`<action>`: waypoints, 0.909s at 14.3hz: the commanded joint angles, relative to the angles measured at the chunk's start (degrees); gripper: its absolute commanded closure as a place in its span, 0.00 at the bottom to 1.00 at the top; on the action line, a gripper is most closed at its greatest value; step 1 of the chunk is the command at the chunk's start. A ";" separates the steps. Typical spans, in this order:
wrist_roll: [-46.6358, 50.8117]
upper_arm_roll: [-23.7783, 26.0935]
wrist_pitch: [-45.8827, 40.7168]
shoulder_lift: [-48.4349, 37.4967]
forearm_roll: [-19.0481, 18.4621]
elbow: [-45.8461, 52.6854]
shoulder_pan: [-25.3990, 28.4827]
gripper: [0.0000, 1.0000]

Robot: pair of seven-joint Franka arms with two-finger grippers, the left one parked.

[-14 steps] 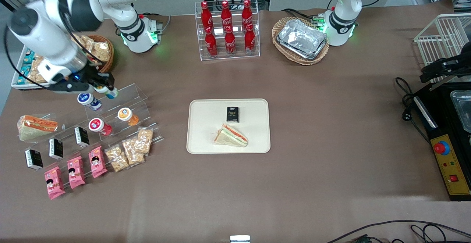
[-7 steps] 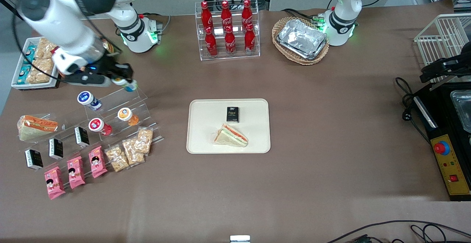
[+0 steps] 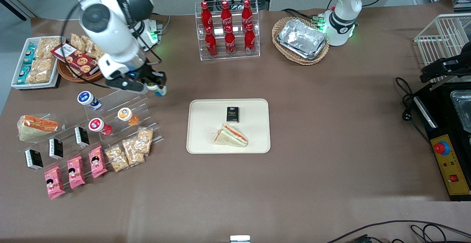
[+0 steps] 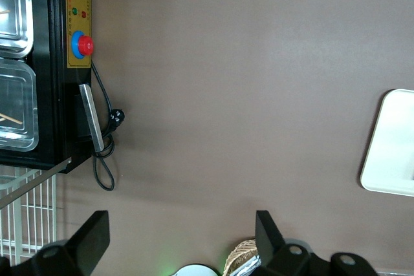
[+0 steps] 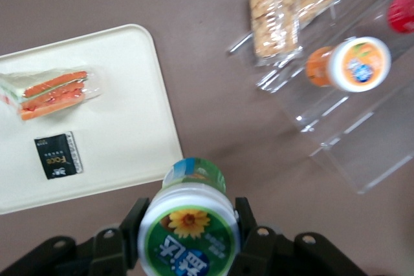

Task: Place green gum on tray
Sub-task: 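Carry the green-lidded cup over the cream tray beside the black packet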

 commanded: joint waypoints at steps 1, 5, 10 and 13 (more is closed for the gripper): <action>7.91 0.27 6.58 8.00 -0.04 1.75 3.44 0.87; 10.13 0.18 15.02 15.56 -0.31 1.32 5.55 0.87; 16.09 0.18 19.95 21.27 -5.48 1.31 7.22 0.87; 18.74 0.18 23.64 24.88 -7.96 1.49 7.31 0.87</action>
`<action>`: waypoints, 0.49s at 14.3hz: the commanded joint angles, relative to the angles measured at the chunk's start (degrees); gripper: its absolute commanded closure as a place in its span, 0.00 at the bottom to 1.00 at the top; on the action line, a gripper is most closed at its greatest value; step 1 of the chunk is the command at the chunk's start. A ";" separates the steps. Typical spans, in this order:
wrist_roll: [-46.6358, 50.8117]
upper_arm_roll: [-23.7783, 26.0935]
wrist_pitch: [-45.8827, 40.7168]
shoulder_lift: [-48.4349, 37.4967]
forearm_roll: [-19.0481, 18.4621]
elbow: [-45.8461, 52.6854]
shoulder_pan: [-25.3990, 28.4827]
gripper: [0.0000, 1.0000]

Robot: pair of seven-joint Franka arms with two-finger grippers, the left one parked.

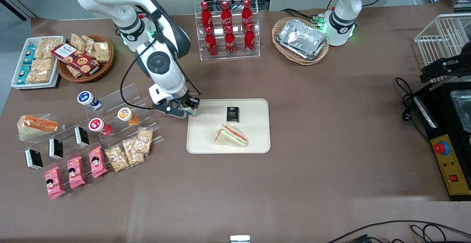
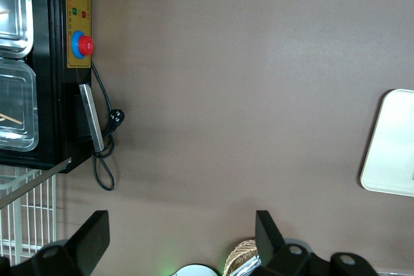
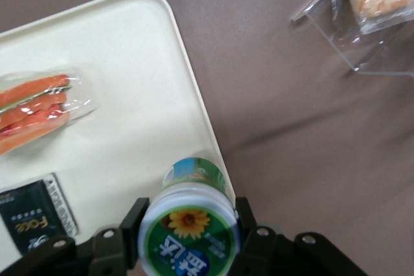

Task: Place green gum on tray
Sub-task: 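Carry the green-lidded cup over the cream tray beside the black packet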

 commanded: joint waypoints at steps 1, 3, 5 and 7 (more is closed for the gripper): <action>3.44 -0.25 4.32 4.40 -2.23 1.57 0.83 0.87; 3.71 -0.25 6.08 5.98 -2.23 1.92 1.18 0.87; 5.28 -0.25 8.80 7.39 -2.14 1.92 1.27 0.87; 6.61 -0.34 9.96 8.36 -2.50 2.01 2.40 0.87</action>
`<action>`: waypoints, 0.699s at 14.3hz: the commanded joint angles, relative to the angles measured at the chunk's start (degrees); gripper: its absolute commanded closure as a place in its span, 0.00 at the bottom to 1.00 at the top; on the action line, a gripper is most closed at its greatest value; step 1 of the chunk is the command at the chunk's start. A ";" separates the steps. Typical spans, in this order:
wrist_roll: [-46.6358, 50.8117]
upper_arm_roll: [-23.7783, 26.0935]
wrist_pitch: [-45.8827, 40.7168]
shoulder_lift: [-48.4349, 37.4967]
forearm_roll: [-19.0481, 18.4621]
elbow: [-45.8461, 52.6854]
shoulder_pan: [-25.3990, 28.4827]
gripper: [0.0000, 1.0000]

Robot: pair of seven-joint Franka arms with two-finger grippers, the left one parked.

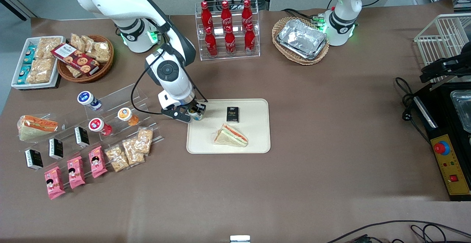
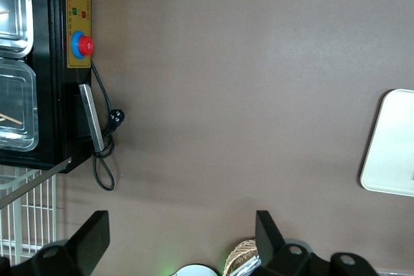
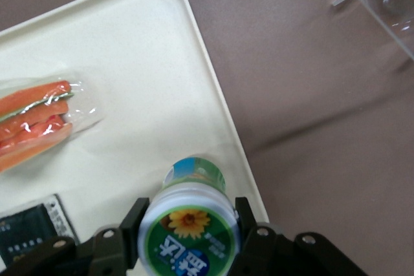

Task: Place green gum on tray
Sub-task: 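Carry the green-lidded cup over the cream tray beside the black packet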

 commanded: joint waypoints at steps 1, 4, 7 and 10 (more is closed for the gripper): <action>3.23 -0.33 1.86 2.51 -1.57 2.05 1.76 0.87; 4.98 -0.42 1.86 3.38 -1.74 2.31 2.54 0.86; 9.36 -0.51 1.86 4.26 -5.77 2.58 2.90 0.84; 12.02 -0.51 1.86 5.76 -7.37 4.51 2.99 0.84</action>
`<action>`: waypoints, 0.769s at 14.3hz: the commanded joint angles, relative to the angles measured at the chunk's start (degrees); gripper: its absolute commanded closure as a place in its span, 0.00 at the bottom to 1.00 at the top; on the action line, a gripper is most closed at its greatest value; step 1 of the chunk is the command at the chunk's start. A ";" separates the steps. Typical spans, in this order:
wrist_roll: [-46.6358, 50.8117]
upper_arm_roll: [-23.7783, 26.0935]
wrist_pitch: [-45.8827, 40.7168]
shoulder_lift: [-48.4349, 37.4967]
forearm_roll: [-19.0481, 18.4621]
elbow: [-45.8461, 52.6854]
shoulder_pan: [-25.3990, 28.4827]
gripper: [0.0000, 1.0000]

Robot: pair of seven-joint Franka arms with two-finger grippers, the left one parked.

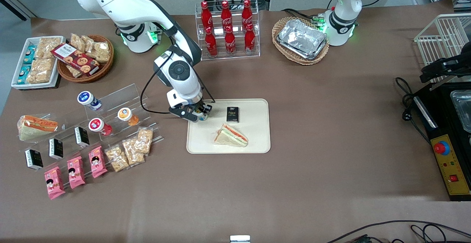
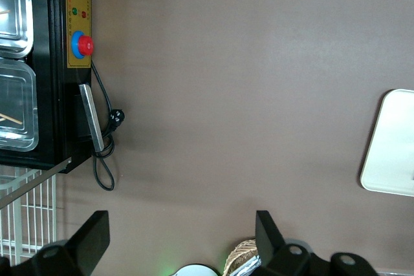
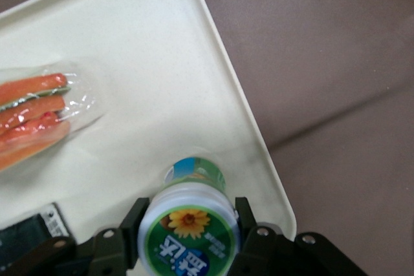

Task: Place green gum on tray
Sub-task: 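Lower the cup onto the tray and open the right gripper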

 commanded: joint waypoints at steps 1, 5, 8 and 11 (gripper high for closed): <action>3.09 -0.37 0.26 2.23 -2.36 2.94 0.56 0.79; 3.01 -0.45 0.00 2.14 -2.36 2.94 0.47 0.00; 1.52 -0.54 -2.01 -0.40 -2.45 2.85 -0.23 0.00; -5.14 -0.72 -9.82 -6.37 -1.67 2.94 -3.29 0.00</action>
